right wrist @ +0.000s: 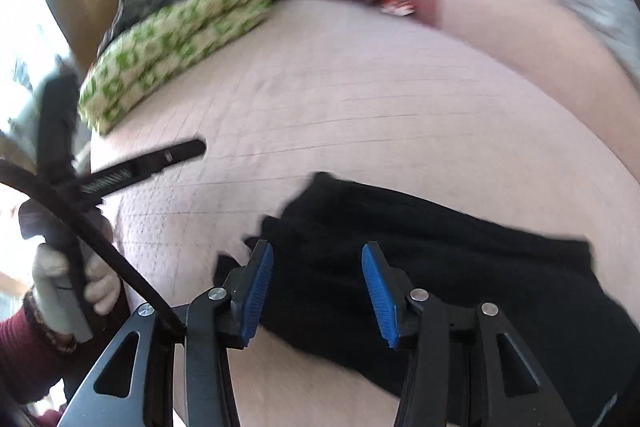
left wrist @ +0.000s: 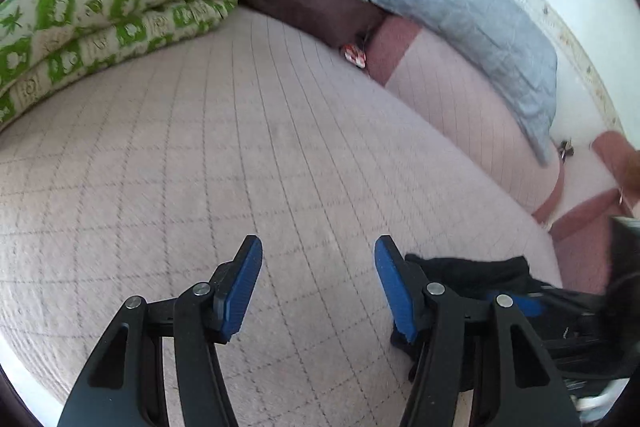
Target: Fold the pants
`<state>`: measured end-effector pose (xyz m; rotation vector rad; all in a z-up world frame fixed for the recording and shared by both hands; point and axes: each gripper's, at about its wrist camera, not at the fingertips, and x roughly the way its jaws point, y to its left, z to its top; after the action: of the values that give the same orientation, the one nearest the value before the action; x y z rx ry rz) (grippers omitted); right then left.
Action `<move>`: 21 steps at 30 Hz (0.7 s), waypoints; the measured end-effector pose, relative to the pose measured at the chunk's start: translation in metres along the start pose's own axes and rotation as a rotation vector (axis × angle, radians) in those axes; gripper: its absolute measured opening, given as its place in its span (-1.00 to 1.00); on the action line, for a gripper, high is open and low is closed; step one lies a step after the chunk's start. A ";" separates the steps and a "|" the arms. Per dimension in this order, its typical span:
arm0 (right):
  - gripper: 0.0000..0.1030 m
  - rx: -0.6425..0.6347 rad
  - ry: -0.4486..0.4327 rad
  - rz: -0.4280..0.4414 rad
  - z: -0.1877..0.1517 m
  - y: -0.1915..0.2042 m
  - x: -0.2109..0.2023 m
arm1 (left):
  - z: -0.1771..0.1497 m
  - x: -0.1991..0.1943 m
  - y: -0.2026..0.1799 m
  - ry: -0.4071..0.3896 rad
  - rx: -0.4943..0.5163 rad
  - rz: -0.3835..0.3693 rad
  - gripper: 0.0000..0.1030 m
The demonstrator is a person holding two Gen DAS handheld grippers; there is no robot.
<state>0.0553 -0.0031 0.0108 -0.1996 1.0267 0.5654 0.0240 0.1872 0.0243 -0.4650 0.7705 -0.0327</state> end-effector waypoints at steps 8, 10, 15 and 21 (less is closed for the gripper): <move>-0.85 -0.053 0.069 -0.073 0.019 0.023 0.036 | 0.007 -0.008 0.002 -0.028 -0.009 -0.022 0.12; -0.85 -0.030 0.038 -0.085 0.035 0.024 0.033 | 0.009 -0.006 0.002 -0.032 -0.013 -0.022 0.12; -0.82 0.035 0.040 -0.112 0.067 0.012 0.050 | 0.008 0.002 0.002 -0.013 -0.002 -0.012 0.12; -0.43 0.197 -0.022 0.002 0.059 -0.014 0.048 | 0.004 0.005 -0.002 -0.001 0.023 -0.020 0.12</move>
<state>0.1257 0.0262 -0.0014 -0.0189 1.0545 0.4640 0.0304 0.1859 0.0244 -0.4507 0.7639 -0.0599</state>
